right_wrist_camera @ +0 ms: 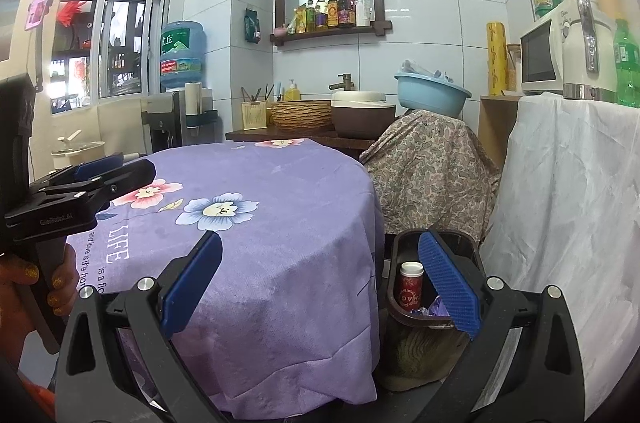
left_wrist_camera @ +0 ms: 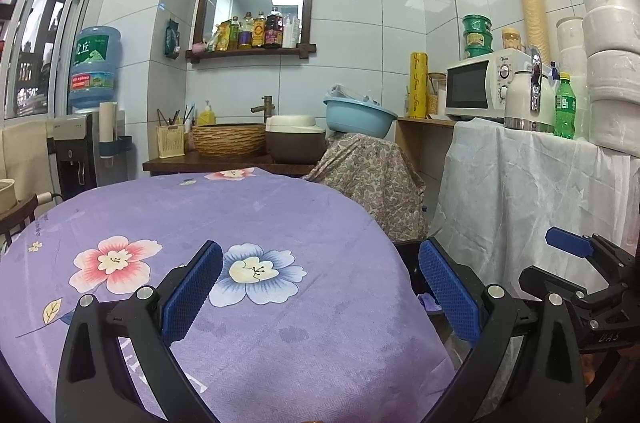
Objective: Collect trash
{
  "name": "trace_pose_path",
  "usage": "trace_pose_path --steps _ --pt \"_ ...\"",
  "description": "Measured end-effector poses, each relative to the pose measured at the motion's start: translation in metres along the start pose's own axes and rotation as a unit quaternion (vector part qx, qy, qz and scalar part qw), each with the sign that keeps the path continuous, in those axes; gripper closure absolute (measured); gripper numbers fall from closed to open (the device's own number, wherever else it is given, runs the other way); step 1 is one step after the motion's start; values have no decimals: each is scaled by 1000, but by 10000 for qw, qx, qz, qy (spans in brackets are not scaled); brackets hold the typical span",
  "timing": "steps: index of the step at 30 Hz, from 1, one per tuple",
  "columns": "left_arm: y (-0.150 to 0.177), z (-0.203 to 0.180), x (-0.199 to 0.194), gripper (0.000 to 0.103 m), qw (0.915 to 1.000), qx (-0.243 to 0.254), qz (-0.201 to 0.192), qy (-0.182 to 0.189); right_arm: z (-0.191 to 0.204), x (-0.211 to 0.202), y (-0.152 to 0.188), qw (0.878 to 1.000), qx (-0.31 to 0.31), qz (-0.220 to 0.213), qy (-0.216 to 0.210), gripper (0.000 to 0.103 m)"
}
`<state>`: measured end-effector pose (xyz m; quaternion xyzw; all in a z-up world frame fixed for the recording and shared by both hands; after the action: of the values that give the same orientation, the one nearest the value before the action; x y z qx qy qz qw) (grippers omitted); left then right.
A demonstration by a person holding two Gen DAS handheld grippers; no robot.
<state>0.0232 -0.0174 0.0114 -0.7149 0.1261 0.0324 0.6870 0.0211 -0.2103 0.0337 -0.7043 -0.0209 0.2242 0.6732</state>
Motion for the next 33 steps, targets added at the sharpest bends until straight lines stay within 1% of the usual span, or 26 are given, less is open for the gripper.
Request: trace_pose_path --steps 4,9,33 --pt "0 -1 1 6 10000 -24 24 75 -3 2 1 10000 30 31 -9 6" --pt "0 0 2 6 9999 -77 62 78 -5 3 2 10000 63 48 -15 6" --pt "2 -5 7 6 9998 -20 191 105 -8 6 5 9999 92 111 -31 6"
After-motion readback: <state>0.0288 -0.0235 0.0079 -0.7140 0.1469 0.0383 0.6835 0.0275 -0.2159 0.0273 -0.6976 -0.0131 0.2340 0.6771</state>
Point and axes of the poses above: each gripper's, at about its wrist camera, not at the fingertips, and x roughly the way its jaws point, z to its left, y to its underside, the point moved 3 cm from there along x, roughly the way its jaws point, and after that the axes turned 3 degrees about y, right-handed, at the moved point
